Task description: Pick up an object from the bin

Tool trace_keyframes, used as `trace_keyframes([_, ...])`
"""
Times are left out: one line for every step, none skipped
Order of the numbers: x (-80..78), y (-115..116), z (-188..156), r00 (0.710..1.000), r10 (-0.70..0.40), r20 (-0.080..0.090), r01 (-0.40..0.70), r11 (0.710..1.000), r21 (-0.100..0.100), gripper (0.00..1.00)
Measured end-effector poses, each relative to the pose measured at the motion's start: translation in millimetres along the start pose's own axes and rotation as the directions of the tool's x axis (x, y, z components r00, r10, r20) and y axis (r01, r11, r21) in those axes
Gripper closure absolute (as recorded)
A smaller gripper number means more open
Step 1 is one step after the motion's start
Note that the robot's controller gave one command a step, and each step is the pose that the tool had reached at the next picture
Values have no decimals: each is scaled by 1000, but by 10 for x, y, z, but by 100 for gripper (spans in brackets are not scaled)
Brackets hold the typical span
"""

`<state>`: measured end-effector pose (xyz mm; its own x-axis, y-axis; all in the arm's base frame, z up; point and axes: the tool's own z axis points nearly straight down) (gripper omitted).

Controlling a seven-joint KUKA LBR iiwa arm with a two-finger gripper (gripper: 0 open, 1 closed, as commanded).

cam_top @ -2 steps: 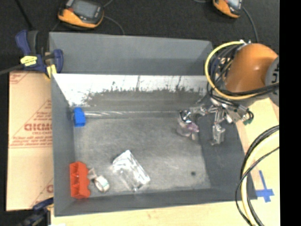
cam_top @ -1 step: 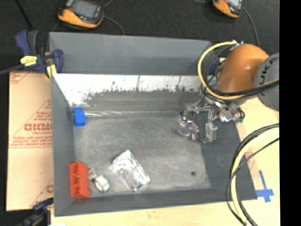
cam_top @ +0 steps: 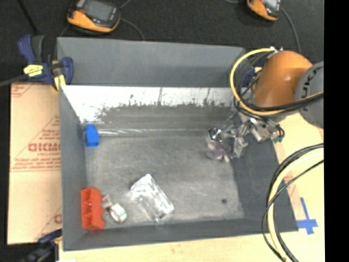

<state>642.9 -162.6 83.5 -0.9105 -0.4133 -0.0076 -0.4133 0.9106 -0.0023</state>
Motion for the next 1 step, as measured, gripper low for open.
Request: trace_keyframes([-218,329,-1339,1000,-11,5,11,1000,6,100])
